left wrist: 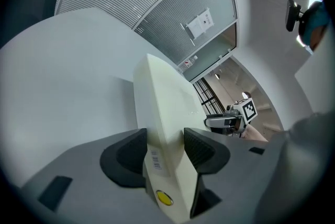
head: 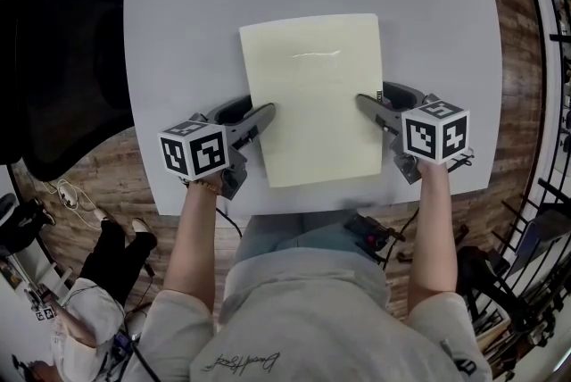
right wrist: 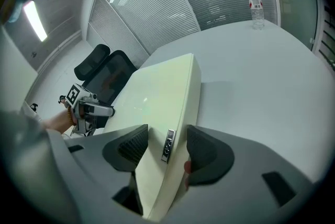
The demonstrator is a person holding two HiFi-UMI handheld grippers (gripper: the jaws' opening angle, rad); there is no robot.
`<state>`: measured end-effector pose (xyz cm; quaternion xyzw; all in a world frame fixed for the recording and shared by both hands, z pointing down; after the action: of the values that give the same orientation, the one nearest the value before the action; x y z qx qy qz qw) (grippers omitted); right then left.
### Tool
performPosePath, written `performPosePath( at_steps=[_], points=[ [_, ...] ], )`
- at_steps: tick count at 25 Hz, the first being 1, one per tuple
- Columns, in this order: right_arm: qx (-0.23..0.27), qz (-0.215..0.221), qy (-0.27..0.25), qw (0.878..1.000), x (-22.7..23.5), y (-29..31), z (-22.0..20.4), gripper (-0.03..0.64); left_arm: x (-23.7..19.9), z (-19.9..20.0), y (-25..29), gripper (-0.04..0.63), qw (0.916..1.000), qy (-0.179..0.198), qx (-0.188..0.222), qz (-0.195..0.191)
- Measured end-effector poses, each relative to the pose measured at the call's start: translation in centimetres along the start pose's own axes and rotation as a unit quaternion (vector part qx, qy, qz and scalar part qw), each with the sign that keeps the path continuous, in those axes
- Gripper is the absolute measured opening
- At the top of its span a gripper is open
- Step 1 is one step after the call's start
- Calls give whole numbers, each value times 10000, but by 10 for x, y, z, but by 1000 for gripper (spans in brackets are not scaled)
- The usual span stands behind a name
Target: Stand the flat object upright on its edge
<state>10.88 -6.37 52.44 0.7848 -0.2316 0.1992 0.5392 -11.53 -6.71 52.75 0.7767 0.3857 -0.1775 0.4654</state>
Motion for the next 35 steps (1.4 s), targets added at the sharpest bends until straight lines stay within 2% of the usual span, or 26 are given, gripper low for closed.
performPosePath(
  at_steps=[10,25,35],
  points=[
    [261,-52,-215,9994,-14,-14,10,245,11,18,-15,227,9993,288,245,-13],
    [1025,-91,-454,9937,-29,-51,42,241,32,61,-26,224,9946,769,685,-108],
    [1401,-203,-784,9868,-25,-64,93,239,37,110,-15,224,9900,1088,899,-3]
  ],
)
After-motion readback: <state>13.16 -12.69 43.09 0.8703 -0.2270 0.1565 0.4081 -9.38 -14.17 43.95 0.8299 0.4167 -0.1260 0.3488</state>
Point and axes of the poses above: the fingertips, and each gripper's own axes: y forward along the fingers, x to its right, z out of its top, the point moved 2 cm from there along -y, backward along the fingers, and after that the axes turned 9 degrees about y, right-handed, at the moved point
